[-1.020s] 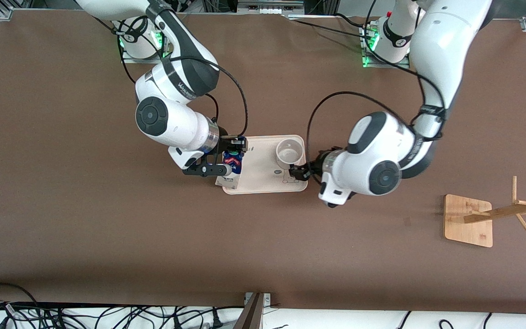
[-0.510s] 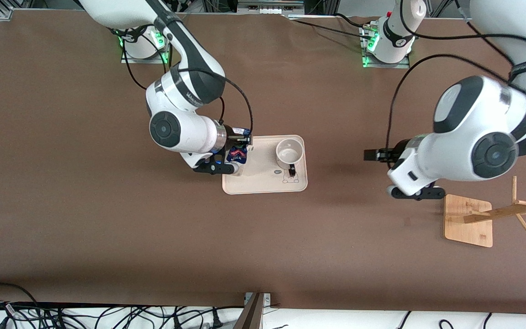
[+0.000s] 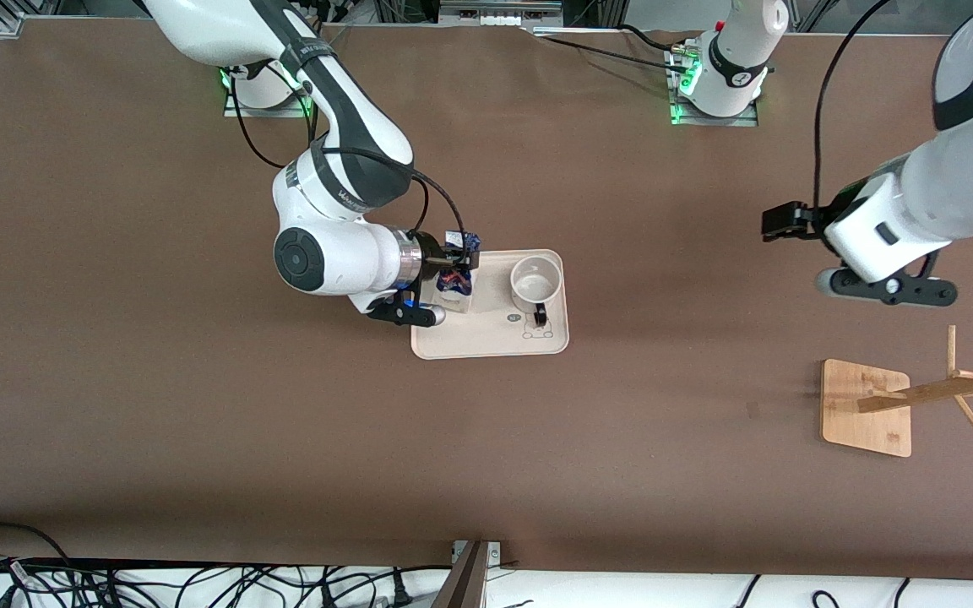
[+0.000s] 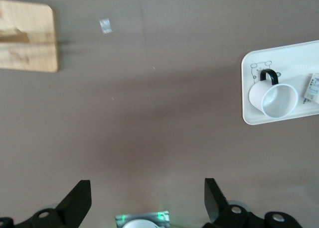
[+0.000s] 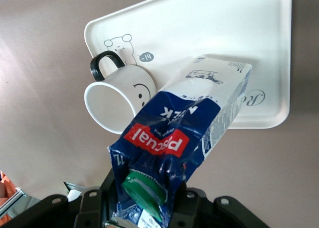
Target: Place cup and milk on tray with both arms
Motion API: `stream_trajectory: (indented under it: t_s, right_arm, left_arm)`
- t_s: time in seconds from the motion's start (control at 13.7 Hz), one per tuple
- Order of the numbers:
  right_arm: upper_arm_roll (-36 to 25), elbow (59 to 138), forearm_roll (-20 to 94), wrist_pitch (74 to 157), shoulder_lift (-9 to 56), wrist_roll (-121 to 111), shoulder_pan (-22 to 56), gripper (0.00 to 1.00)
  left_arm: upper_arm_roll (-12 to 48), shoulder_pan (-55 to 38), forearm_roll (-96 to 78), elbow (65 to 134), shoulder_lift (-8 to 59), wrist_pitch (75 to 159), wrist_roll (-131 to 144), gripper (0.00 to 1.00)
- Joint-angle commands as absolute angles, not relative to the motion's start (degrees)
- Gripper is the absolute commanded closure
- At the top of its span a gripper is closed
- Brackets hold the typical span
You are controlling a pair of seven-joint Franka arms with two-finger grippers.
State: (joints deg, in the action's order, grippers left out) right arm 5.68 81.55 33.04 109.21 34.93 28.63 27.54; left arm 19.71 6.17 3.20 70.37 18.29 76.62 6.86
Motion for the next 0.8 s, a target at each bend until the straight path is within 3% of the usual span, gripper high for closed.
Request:
stream_trajectory:
  t_s: [0.0,0.36,0.44,0.51,0.73]
  right_arm:
    - [5.7,81.7,34.5,109.3,34.5,26.8,27.2,0.52]
    - [5.7,81.7,34.5,110.9,37.3,24.8,27.2,0.44]
    - [5.7,81.7,34.5,111.4,37.8,24.8,27.2,0.37]
    - [5.7,81.7,34.5,111.6,38.0,24.8,27.2,0.02]
    - [5.7,81.6,34.5,111.3,37.8,25.5,27.2,0.00]
  left_arm:
    - [3.9,-3.7,3.4,90.7,4.0,92.1,0.9,0.00]
    - [3.8,-2.0,3.6,95.3,-1.5,93.6,5.1,0.00]
    - [3.2,-2.0,3.3,95.2,-1.7,93.6,5.0,0.00]
    - [2.6,-1.9,2.6,95.2,-1.6,93.6,4.7,0.00]
    - [2.5,-0.9,-0.7,94.4,-1.1,91.5,4.2,0.00]
